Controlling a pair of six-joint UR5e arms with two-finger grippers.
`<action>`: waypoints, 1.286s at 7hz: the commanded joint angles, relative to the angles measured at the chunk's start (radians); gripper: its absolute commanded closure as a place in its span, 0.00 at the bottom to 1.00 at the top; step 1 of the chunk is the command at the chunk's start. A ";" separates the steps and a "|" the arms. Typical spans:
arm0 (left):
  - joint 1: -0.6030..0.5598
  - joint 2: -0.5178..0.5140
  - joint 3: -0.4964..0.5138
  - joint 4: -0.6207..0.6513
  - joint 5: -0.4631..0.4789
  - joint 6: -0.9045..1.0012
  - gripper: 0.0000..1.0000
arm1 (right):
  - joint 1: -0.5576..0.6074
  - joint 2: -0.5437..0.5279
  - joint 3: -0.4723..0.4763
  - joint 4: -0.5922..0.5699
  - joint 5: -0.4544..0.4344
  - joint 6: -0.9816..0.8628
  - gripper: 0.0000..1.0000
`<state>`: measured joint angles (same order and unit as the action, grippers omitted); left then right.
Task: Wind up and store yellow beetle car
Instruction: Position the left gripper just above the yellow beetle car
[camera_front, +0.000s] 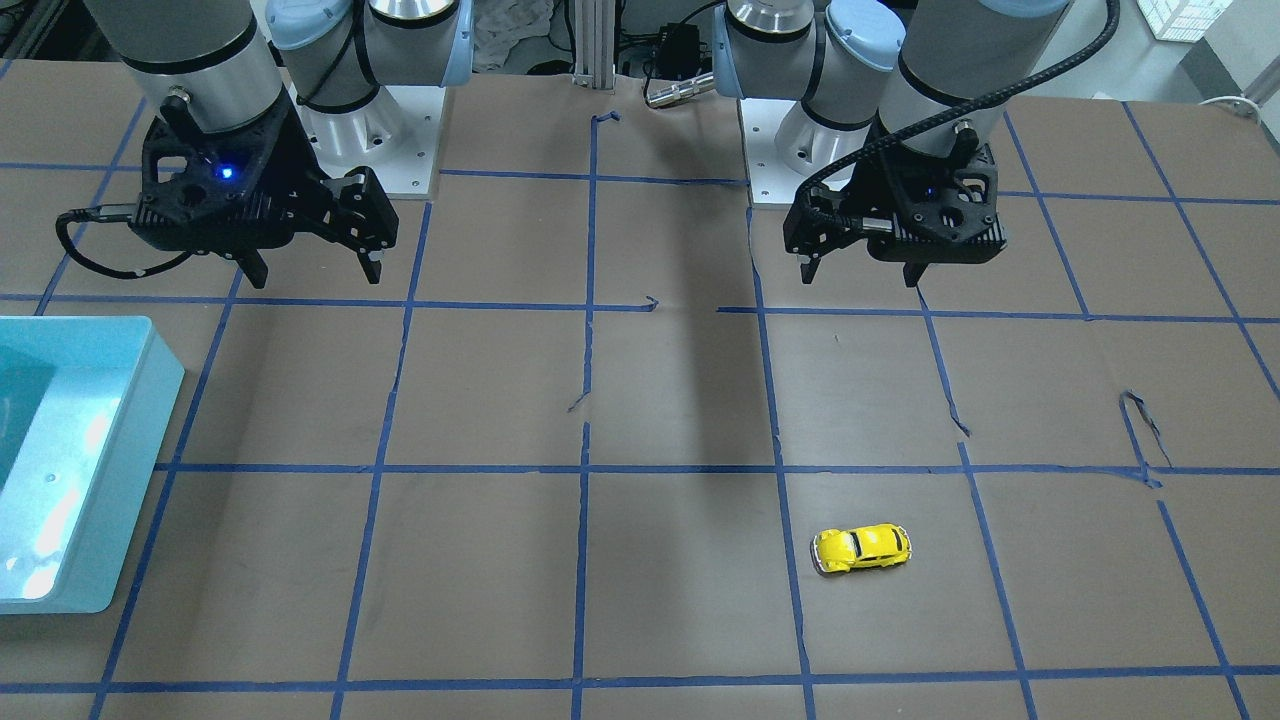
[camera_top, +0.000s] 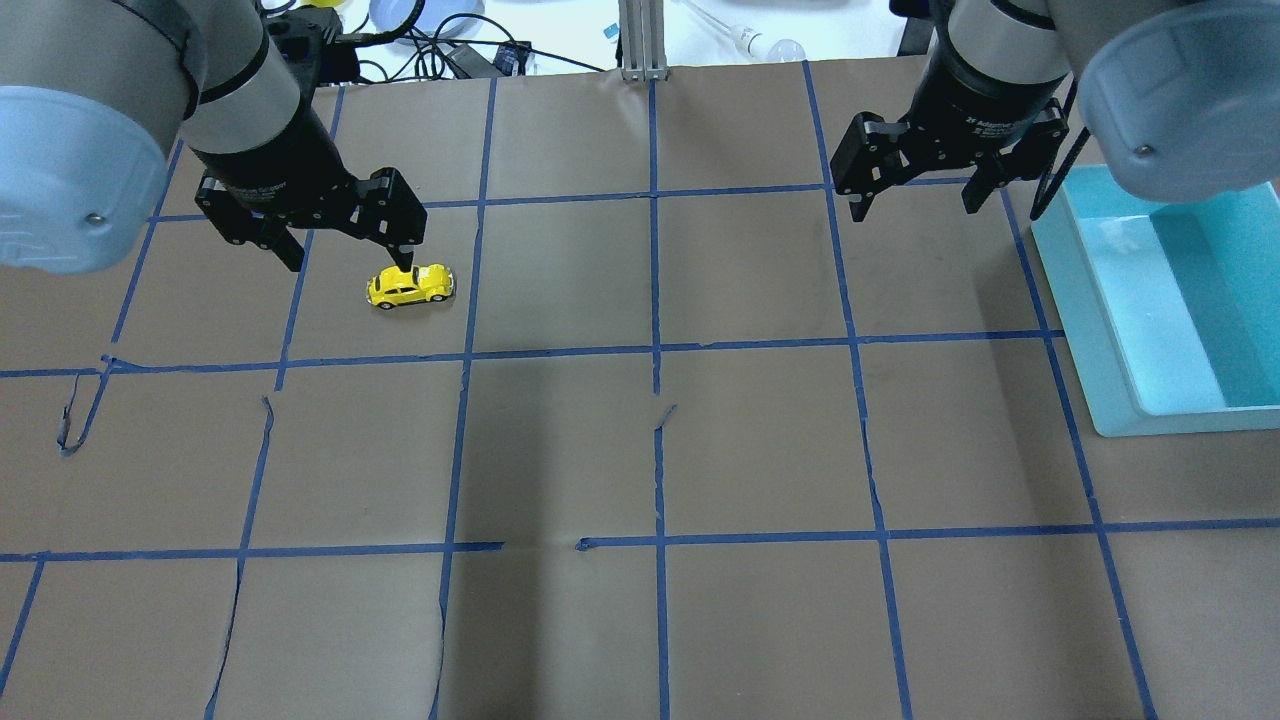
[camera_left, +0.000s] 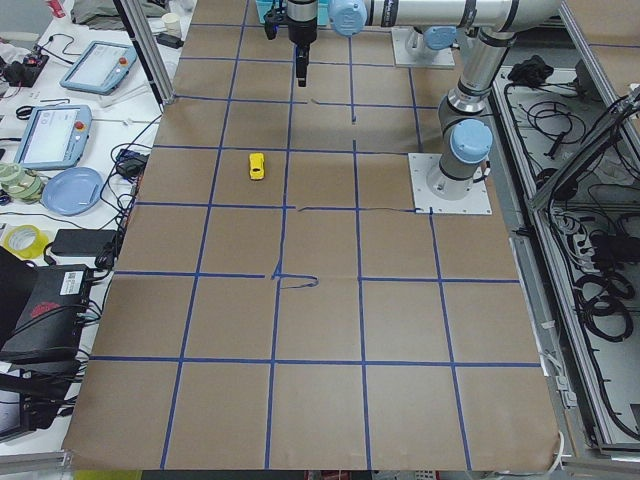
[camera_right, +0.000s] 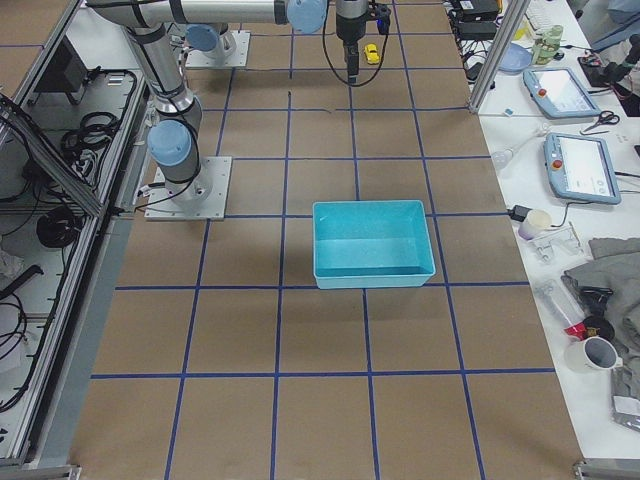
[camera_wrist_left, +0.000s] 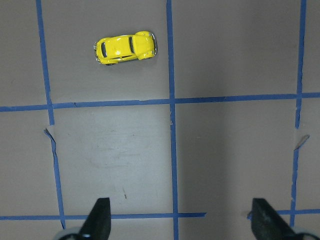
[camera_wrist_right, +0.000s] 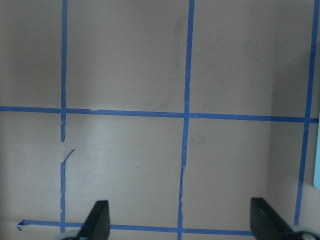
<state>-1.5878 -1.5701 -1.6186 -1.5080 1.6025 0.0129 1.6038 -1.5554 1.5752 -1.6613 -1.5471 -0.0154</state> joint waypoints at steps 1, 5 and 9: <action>0.002 -0.004 -0.004 0.020 -0.001 0.005 0.00 | 0.001 0.000 0.000 0.000 -0.001 0.000 0.00; 0.002 -0.008 -0.006 0.020 -0.001 0.005 0.00 | 0.001 -0.002 0.000 0.001 -0.001 0.000 0.00; 0.002 0.005 -0.006 0.015 -0.001 0.002 0.00 | 0.002 -0.003 0.000 0.006 -0.001 0.000 0.00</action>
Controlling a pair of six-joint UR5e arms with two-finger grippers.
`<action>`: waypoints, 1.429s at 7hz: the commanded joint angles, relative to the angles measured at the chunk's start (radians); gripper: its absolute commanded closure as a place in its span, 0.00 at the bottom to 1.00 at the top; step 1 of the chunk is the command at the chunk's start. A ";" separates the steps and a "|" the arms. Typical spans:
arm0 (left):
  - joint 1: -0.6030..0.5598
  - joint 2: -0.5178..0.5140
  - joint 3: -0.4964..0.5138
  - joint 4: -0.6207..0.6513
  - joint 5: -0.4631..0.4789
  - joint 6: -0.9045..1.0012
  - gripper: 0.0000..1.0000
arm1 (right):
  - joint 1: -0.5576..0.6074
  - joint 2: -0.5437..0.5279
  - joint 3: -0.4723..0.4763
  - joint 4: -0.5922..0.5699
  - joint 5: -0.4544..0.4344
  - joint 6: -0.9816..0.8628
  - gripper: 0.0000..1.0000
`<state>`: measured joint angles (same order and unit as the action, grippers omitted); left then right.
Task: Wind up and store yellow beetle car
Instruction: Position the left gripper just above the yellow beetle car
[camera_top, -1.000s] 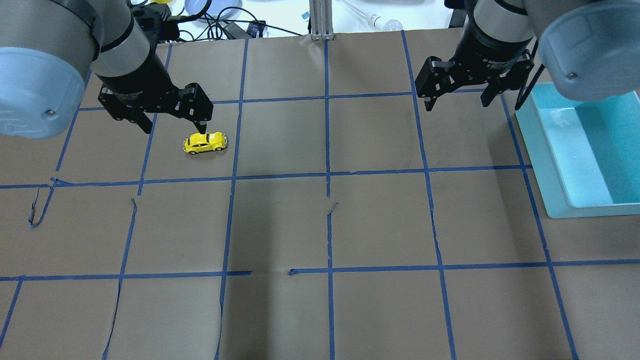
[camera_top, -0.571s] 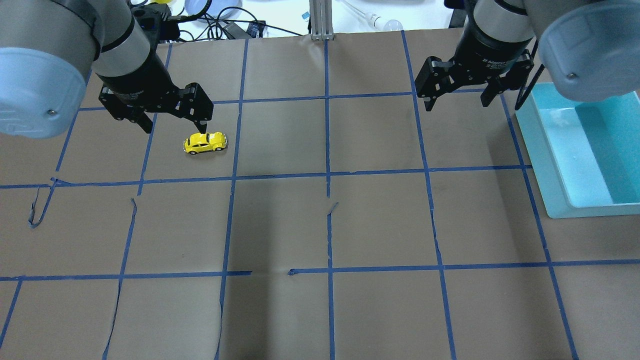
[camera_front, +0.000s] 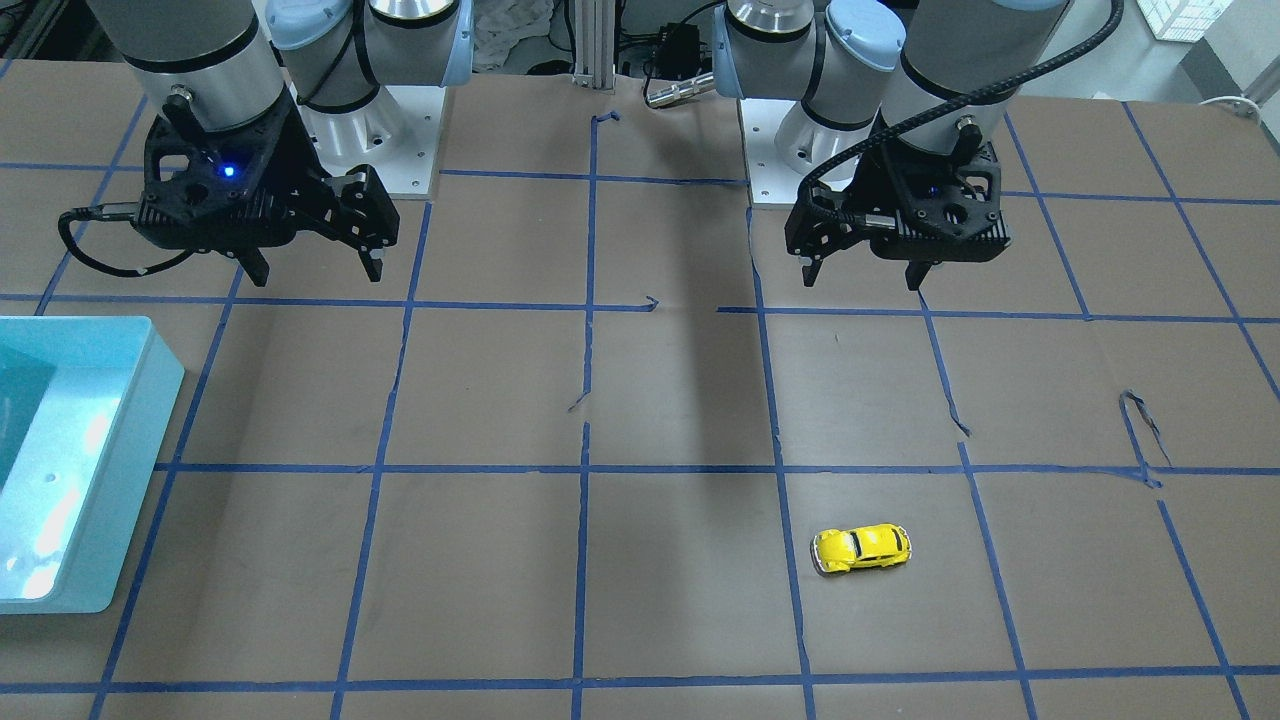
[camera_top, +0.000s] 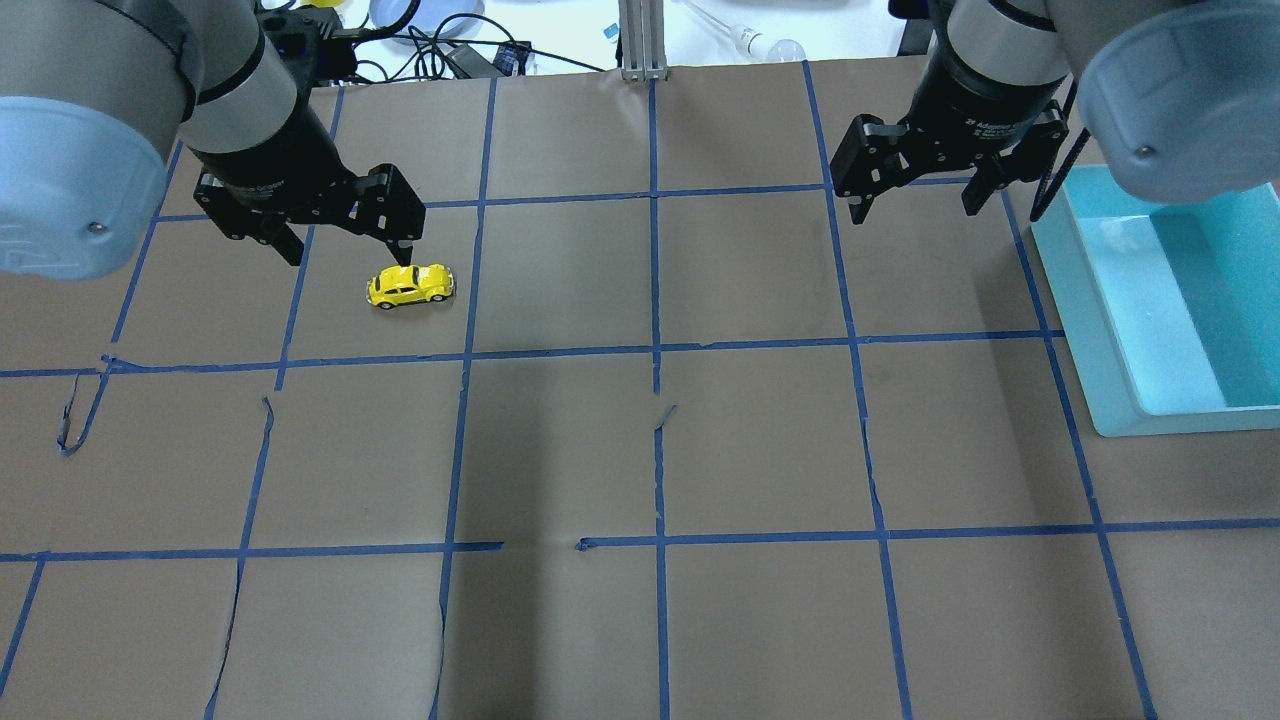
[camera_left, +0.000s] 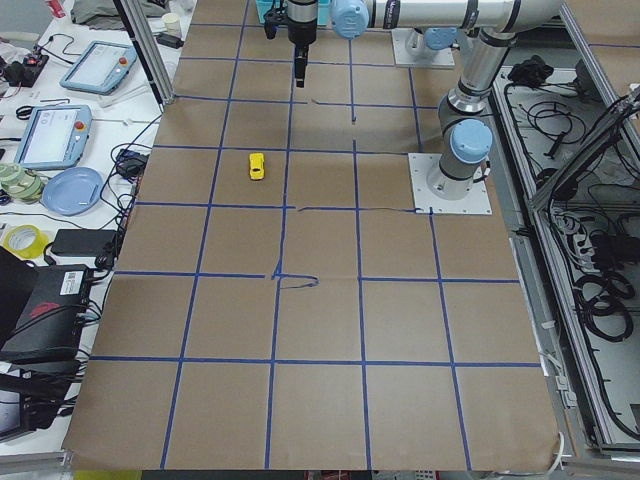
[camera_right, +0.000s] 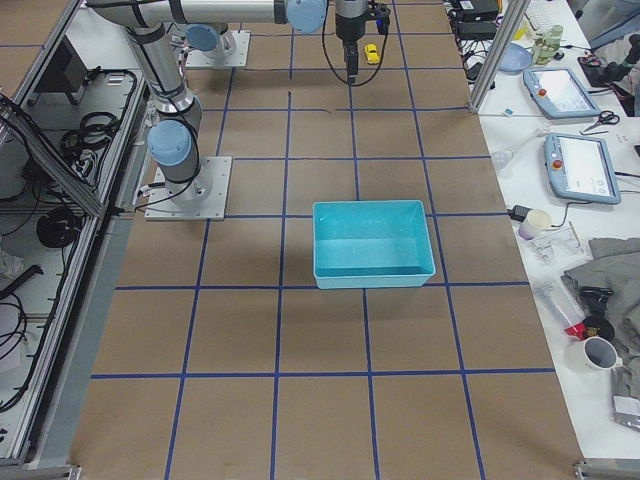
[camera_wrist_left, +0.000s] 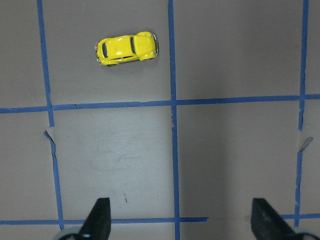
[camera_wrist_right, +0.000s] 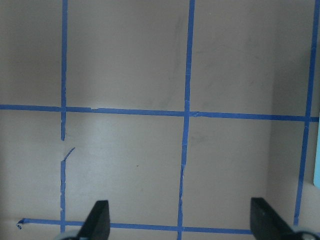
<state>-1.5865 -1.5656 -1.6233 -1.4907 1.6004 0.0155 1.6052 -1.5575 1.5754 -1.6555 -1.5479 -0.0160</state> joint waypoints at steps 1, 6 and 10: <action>0.002 -0.001 -0.007 0.000 0.003 0.000 0.00 | 0.002 -0.001 0.000 -0.001 0.002 -0.001 0.00; 0.000 0.004 -0.018 0.024 0.000 -0.012 0.00 | -0.001 -0.001 -0.003 -0.004 0.003 -0.024 0.00; -0.001 0.004 -0.020 0.023 -0.002 -0.014 0.00 | 0.001 -0.001 -0.002 -0.003 0.002 -0.024 0.00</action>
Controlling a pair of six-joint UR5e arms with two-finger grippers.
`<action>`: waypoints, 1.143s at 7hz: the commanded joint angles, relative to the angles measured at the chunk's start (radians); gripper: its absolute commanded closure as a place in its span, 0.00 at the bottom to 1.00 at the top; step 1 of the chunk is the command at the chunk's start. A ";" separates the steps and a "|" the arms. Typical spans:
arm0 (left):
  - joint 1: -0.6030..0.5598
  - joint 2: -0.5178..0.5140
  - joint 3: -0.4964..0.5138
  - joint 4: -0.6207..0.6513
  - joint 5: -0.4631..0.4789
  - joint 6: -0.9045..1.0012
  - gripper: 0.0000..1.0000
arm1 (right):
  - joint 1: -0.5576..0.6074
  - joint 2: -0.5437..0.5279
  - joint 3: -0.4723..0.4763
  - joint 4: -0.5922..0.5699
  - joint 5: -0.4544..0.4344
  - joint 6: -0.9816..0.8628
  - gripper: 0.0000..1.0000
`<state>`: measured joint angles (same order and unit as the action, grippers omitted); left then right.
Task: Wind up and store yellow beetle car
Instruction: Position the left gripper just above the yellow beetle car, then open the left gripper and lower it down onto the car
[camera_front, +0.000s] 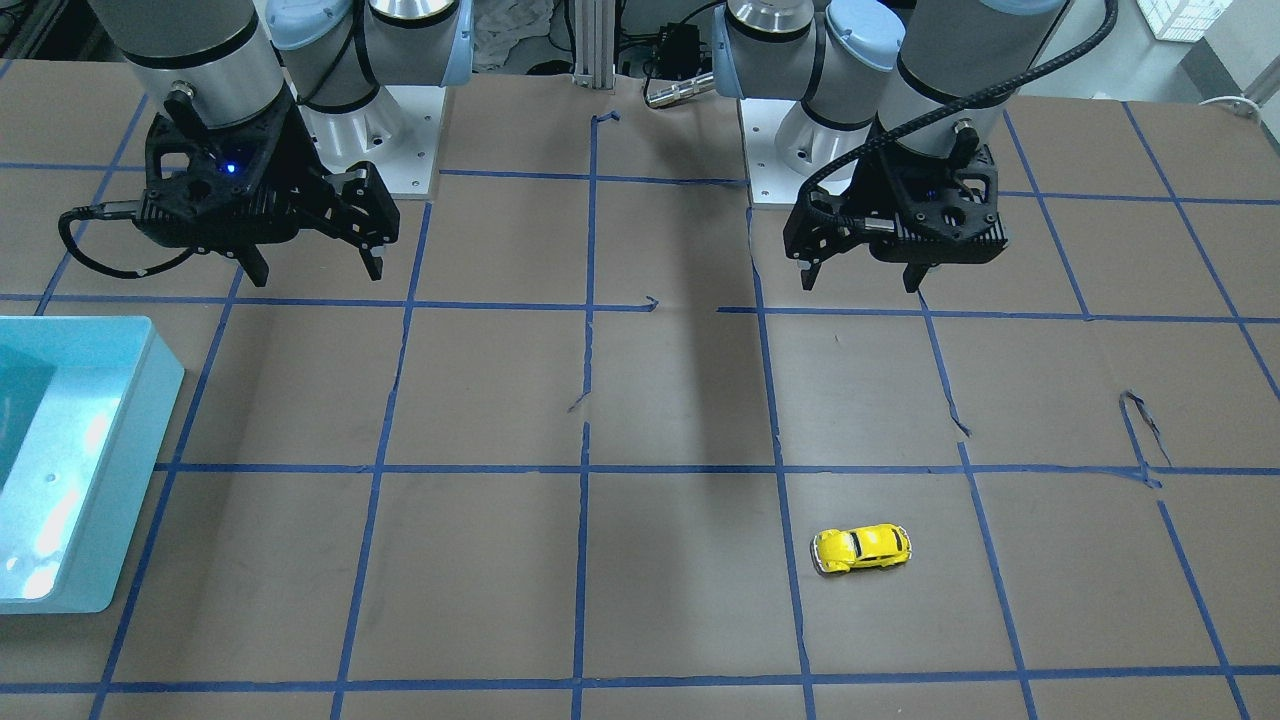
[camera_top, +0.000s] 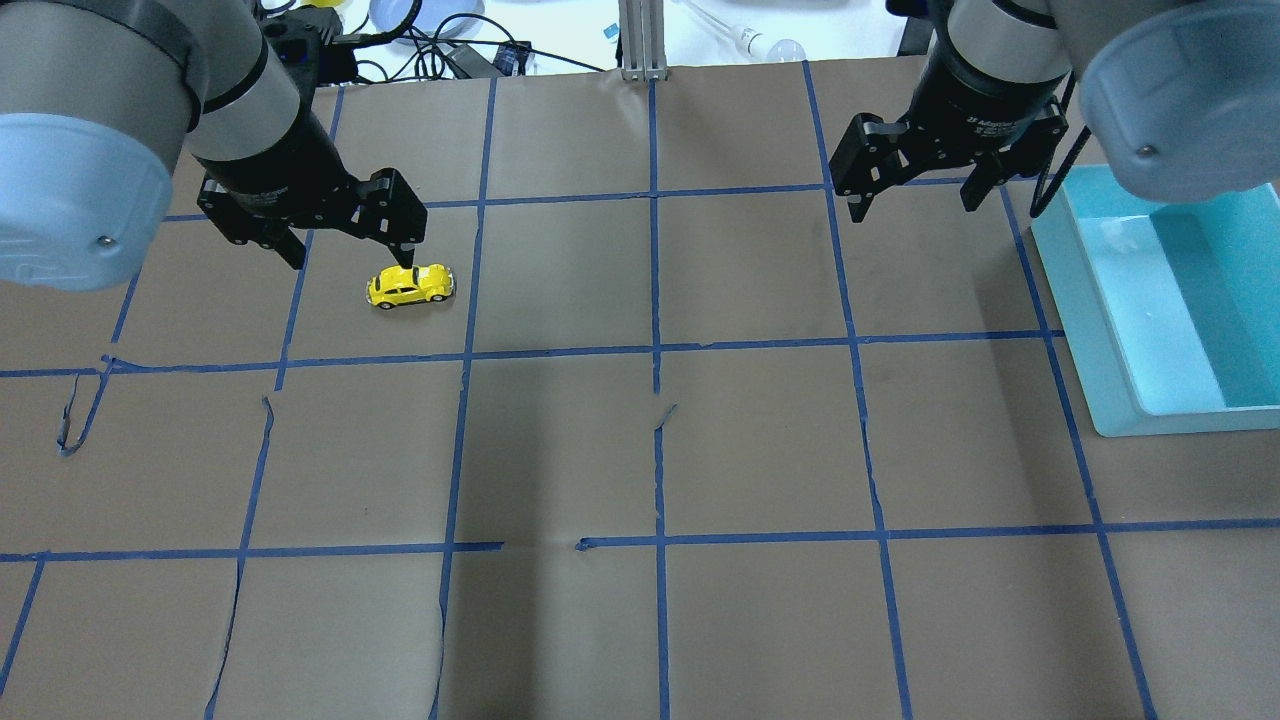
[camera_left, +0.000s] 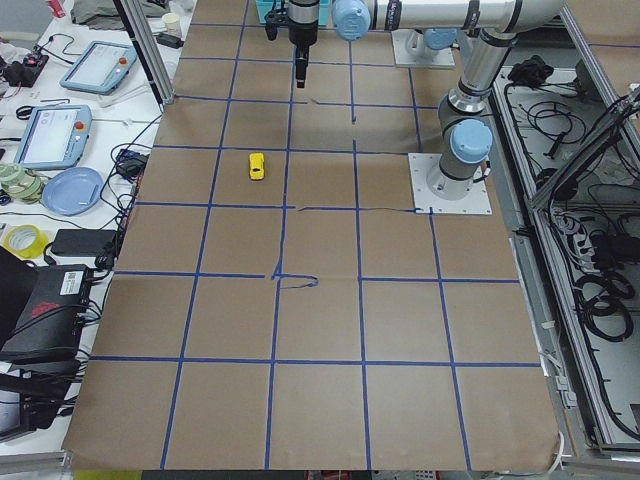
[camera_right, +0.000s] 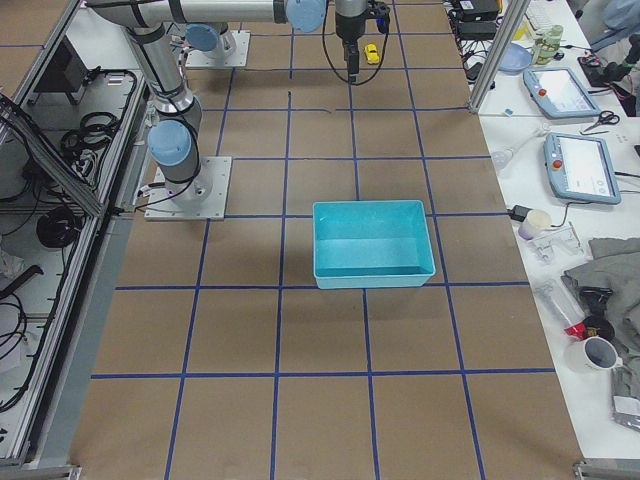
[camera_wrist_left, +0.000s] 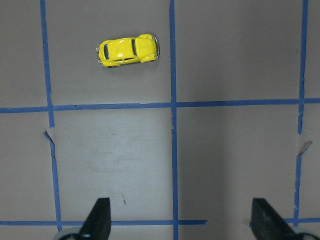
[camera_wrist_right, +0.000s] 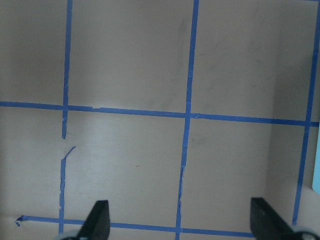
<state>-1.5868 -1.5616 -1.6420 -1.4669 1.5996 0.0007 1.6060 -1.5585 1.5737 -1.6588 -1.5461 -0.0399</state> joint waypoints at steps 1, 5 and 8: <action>-0.001 0.000 -0.001 0.000 -0.003 -0.002 0.00 | 0.000 0.000 0.000 0.001 0.000 0.000 0.00; 0.011 -0.020 0.005 0.045 -0.038 -0.005 0.00 | 0.000 0.000 0.002 0.001 0.001 0.000 0.00; 0.046 -0.040 -0.010 0.112 -0.026 -0.360 0.00 | 0.002 0.000 0.002 0.001 0.003 0.000 0.00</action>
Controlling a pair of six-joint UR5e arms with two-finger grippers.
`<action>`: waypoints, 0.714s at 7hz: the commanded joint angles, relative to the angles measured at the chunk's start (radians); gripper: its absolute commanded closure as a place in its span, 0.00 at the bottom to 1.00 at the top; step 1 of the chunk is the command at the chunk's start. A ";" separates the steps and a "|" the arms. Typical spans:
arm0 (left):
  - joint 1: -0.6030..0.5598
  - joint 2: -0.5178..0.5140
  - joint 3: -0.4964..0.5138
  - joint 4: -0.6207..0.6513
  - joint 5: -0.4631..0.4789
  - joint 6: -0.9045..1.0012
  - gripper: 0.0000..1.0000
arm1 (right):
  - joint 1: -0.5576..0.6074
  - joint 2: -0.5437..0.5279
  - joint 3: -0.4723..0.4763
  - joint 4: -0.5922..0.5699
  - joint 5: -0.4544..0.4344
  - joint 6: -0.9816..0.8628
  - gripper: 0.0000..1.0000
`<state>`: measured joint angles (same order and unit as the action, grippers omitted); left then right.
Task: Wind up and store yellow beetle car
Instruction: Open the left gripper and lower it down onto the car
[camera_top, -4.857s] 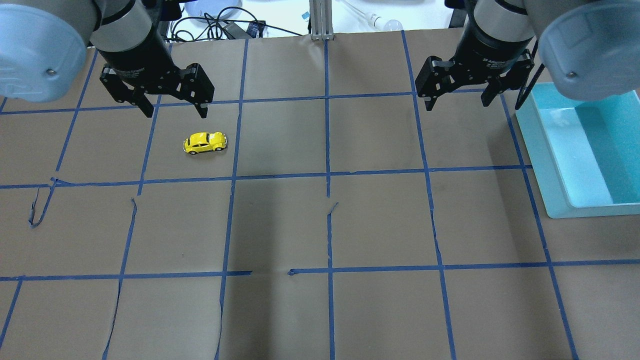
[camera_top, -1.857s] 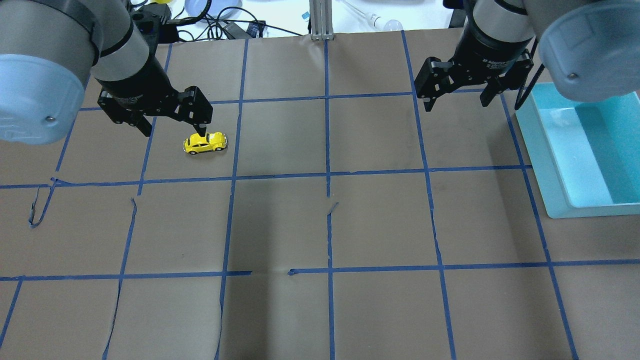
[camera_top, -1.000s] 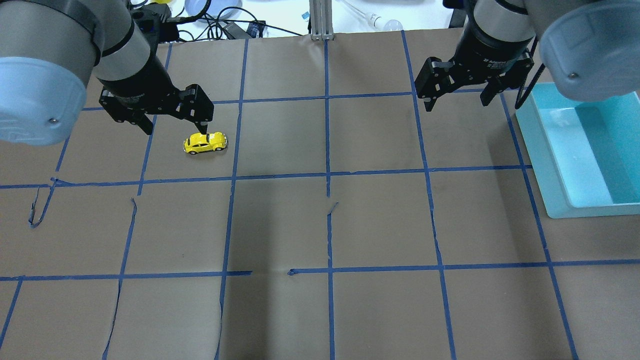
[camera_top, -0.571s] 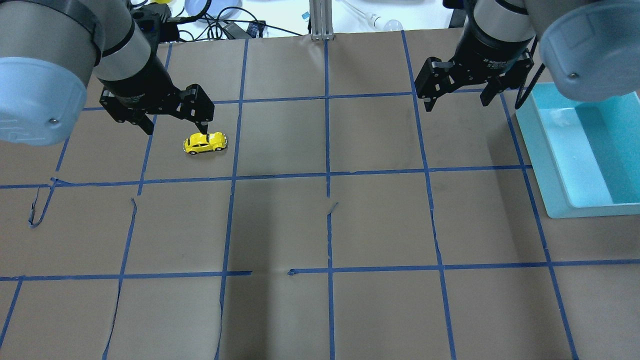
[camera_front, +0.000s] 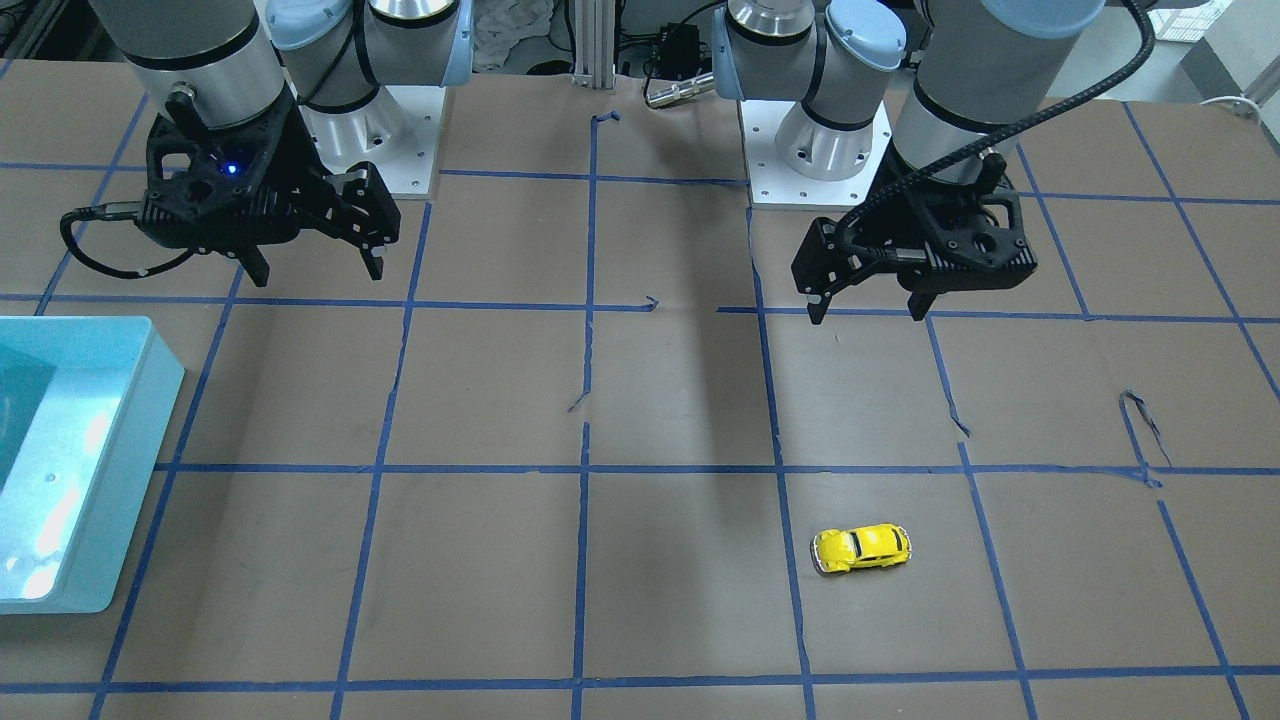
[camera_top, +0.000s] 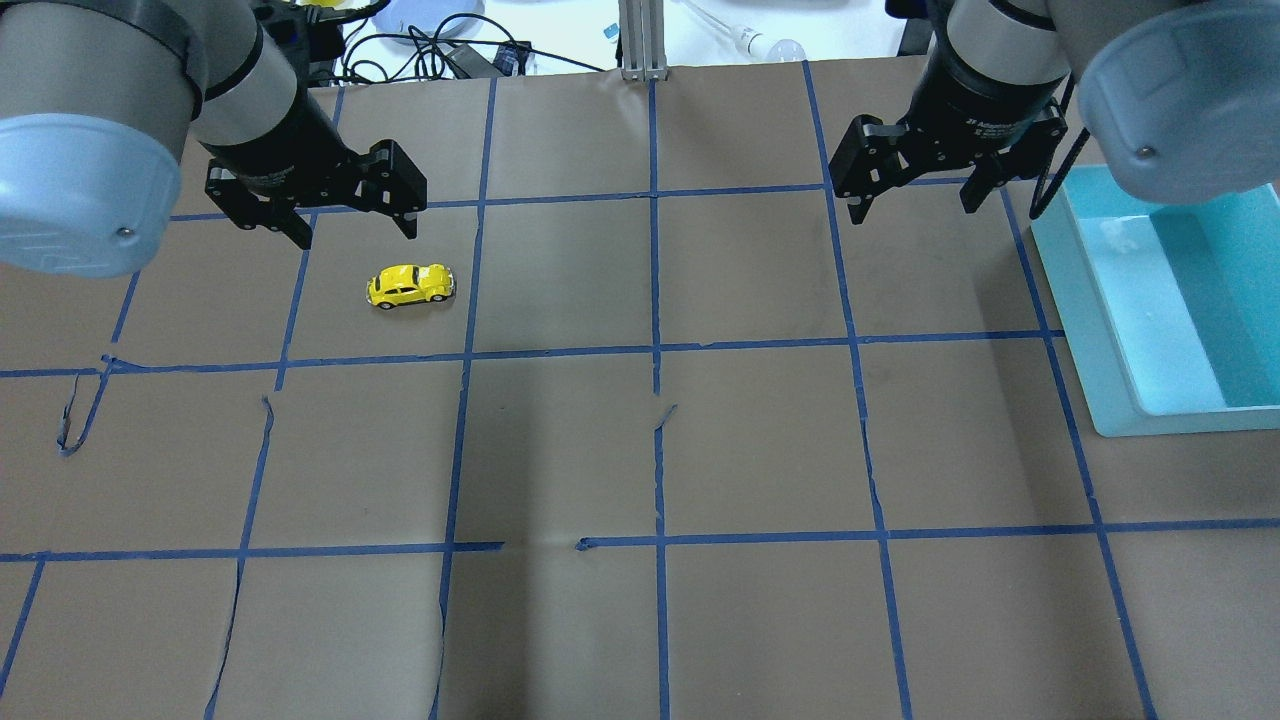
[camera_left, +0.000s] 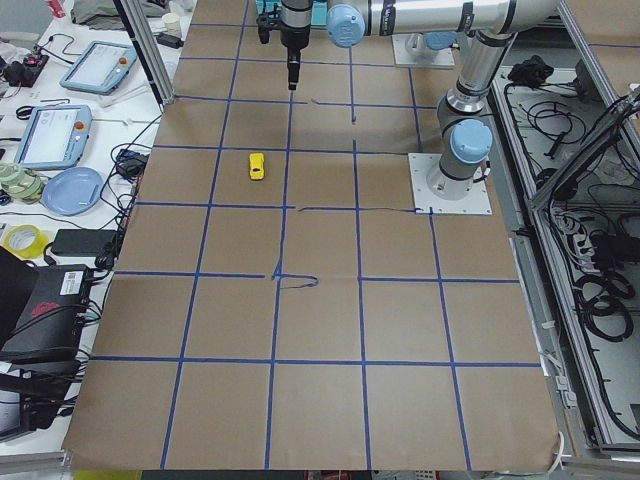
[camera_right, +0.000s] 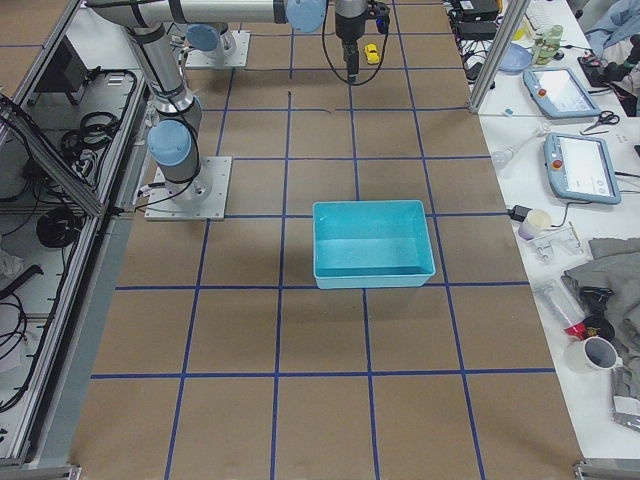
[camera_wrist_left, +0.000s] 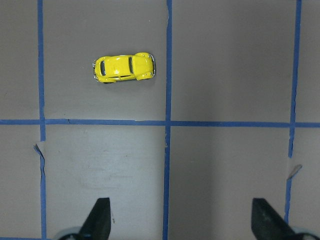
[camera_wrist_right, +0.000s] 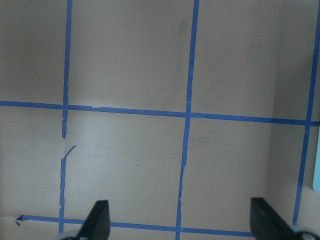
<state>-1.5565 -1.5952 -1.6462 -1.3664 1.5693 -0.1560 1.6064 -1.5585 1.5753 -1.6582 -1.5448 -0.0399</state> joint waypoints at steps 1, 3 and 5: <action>0.027 -0.031 -0.030 0.012 0.011 -0.470 0.00 | 0.001 0.000 0.000 0.000 0.000 0.000 0.00; 0.036 -0.080 -0.069 0.140 0.026 -0.838 0.00 | 0.001 0.002 0.000 0.000 0.000 0.000 0.00; 0.053 -0.158 -0.080 0.158 0.009 -1.104 0.00 | 0.000 0.002 0.000 0.000 -0.001 0.000 0.00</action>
<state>-1.5155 -1.7031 -1.7234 -1.2285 1.5883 -1.0899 1.6066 -1.5572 1.5754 -1.6582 -1.5450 -0.0399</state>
